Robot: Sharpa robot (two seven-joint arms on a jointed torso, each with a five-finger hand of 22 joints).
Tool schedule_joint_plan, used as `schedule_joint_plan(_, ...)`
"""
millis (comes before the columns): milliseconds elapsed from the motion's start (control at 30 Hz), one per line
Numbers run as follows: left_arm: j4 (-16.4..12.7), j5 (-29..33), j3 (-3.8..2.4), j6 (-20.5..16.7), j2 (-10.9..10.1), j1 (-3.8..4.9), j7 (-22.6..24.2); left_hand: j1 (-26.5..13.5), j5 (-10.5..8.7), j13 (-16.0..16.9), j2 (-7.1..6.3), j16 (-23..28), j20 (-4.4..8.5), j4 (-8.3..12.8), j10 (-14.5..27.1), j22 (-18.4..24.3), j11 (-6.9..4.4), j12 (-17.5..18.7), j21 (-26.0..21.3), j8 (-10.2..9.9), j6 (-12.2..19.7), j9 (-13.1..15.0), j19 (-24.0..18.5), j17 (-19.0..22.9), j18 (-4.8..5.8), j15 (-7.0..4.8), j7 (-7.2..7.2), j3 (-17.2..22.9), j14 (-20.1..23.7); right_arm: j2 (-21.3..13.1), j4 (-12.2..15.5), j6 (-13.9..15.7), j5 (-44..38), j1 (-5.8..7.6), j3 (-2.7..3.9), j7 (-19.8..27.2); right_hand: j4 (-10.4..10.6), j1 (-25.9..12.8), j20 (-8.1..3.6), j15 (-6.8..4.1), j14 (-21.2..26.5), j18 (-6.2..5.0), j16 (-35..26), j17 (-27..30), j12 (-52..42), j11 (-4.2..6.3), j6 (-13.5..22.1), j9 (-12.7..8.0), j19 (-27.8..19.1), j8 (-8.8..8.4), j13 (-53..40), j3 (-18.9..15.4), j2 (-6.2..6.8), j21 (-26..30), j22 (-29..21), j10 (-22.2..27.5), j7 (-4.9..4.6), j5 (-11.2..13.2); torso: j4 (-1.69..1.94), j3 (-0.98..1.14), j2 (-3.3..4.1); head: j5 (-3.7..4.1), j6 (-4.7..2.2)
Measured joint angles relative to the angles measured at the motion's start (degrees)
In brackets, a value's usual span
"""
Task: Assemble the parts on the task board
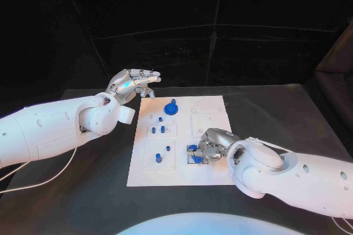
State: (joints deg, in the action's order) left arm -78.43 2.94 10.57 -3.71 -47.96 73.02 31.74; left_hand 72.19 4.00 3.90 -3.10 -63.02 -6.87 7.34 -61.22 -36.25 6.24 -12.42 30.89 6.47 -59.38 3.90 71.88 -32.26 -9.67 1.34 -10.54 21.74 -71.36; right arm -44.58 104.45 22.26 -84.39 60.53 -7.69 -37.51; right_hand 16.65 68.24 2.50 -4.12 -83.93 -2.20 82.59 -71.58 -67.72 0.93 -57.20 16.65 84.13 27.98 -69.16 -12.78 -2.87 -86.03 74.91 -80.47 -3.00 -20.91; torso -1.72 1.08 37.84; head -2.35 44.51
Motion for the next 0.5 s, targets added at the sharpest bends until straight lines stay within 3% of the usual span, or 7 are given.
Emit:
schedule_joint_plan(133, -0.01, 0.00, 0.00, 0.00, 0.00, 0.00, 0.00, 0.00, 0.00, 0.00, 0.00, 0.00, 0.00, 0.00, 0.00, 0.00, 0.00, 0.00, 0.00, 0.00, 0.00, 0.00, 0.00, 0.00, 0.00, 0.00, 0.00, 0.00, 0.00, 0.48, -0.45, 0.02, -0.89, -0.02, -0.02, -0.86, 0.02, -2.11, -0.11, 0.00, 0.00, 0.00, 0.00, 0.00, 0.38, 0.20, -0.29, 0.35, -0.11, 0.01, -0.07, -1.82, -0.32, 0.00, 0.00, -0.19, 0.13, 6.96, 0.00, -0.01, -0.02, -0.08, 0.02)
schedule_joint_plan(300, -0.02, 0.00, 0.00, 0.00, -0.02, 0.00, 0.00, 0.00, 0.00, 0.00, 0.00, 0.00, 0.00, 0.00, 0.00, 0.00, 0.00, 0.00, 0.00, 0.00, 0.00, 0.00, 0.00, 0.00, 0.00, 0.00, 0.00, 0.00, 0.00, 0.73, -0.64, 0.07, -1.99, -0.04, -0.04, -1.61, 0.07, -5.81, -0.18, 0.00, 0.00, 0.01, -0.26, 0.37, 1.26, 0.20, -0.16, 0.80, -0.18, -0.03, -0.04, -4.02, 0.27, 0.00, 0.00, -0.19, 0.02, 16.43, 0.00, -0.01, -0.02, -0.13, 0.03)
schedule_joint_plan(433, -0.04, 0.00, 0.00, 0.00, -0.03, 0.00, 0.00, 0.00, 0.00, 0.00, 0.00, 0.00, 0.00, 0.00, 0.00, 0.00, 0.00, 0.00, 0.00, 0.00, 0.00, 0.00, 0.00, 0.00, 0.00, 0.00, 0.00, 0.00, 0.00, 0.67, -0.61, 0.08, -2.77, -0.06, -0.04, -1.90, 0.02, -9.25, -0.18, 0.00, 0.00, 0.00, -0.39, 0.77, 2.10, 0.20, -0.07, 1.12, -0.18, -0.03, 0.32, -4.43, 1.64, 0.00, 0.00, -0.19, -0.06, 17.90, 0.00, 0.00, -0.02, -0.14, 0.03)
schedule_joint_plan(500, -0.04, 0.00, 0.00, 0.00, -0.05, 0.00, 0.00, 0.00, 0.00, 0.00, 0.00, 0.00, 0.00, 0.01, 0.00, 0.01, 0.00, 0.00, 0.00, 0.00, 0.00, 0.00, 0.00, 0.00, 0.00, 0.00, 0.00, -0.01, 0.00, 0.54, -0.44, 0.09, -3.14, -0.06, -0.04, -2.01, 0.17, -11.67, -0.18, 0.00, 0.00, 0.00, -0.71, 0.99, 2.62, 0.20, 0.23, 1.24, -0.18, -0.10, 0.62, -4.08, 3.20, 0.00, 0.00, -0.19, -0.37, 17.90, -0.01, 0.01, -0.02, -0.14, 0.03)
